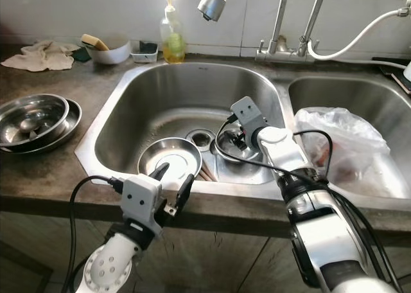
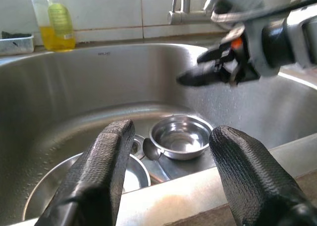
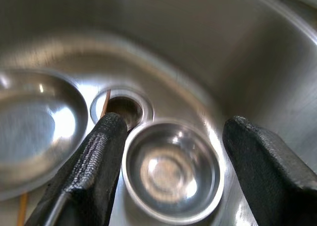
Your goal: Kitchen organization
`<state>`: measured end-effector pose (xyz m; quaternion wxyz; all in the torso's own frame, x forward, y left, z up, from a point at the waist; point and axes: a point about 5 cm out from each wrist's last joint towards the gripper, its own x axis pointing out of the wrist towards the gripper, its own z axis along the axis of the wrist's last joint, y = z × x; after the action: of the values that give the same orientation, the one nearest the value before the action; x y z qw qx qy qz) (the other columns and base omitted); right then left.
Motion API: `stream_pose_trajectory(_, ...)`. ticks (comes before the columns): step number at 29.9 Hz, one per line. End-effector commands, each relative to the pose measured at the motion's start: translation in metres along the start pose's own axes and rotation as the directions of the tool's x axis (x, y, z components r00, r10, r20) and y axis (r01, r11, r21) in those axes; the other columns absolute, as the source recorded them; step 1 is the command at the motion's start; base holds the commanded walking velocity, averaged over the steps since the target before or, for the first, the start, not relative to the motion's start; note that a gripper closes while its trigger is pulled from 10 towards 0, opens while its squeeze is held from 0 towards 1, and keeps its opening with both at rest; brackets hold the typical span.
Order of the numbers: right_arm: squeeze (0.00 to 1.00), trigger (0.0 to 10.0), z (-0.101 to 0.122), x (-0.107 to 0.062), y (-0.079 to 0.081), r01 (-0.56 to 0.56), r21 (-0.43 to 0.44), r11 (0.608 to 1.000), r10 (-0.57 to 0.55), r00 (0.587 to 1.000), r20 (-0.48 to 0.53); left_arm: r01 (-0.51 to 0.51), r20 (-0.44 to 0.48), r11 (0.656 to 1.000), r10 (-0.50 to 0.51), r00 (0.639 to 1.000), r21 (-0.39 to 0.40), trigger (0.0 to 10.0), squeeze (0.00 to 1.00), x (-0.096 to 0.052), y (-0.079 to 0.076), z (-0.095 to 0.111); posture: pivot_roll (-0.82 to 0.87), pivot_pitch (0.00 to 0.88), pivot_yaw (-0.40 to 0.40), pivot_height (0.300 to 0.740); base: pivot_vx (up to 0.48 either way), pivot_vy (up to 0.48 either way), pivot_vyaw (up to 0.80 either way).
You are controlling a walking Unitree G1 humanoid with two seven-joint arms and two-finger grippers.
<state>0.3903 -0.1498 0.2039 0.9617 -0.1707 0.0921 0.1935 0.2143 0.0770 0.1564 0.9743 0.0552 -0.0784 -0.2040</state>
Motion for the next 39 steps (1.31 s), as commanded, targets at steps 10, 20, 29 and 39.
stream_pose_trajectory(10, 0.0, 10.0, 0.018, -0.069, 0.001, 0.125, 0.159, 0.979, -0.168, 0.941, 0.294, 0.002, -0.006, 1.0, -0.001, 1.0, 0.016, 10.0, 0.0, 0.003, 0.006, -0.004, 0.14, 0.099, -0.026, 0.74, 0.0, 0.0, 0.0)
stream_pose_trajectory(20, 0.0, 10.0, -0.006, -0.113, 0.035, 0.178, 0.323, 0.93, -0.293, 0.889, 0.351, -0.005, -0.007, 1.0, 0.005, 1.0, 0.021, 10.0, 0.0, 0.002, 0.009, -0.005, 0.14, 0.088, -0.021, 0.74, 0.0, 0.0, 0.0)
stream_pose_trajectory(29, 0.0, 10.0, -0.029, -0.124, 0.069, 0.2, 0.401, 0.894, -0.334, 0.894, 0.3, 0.0, -0.022, 1.0, 0.0, 1.0, 0.012, 10.0, 0.0, -0.001, 0.007, -0.008, 0.14, 0.081, -0.017, 0.74, 0.0, 0.0, 0.0)
stream_pose_trajectory(39, 0.0, 10.0, -0.035, -0.122, 0.077, 0.214, 0.418, 0.883, -0.351, 0.891, 0.286, 0.005, -0.034, 1.0, -0.005, 0.999, 0.007, 10.0, 0.0, -0.003, 0.005, -0.01, 0.14, 0.075, -0.023, 0.74, 0.0, 0.049, 0.64)
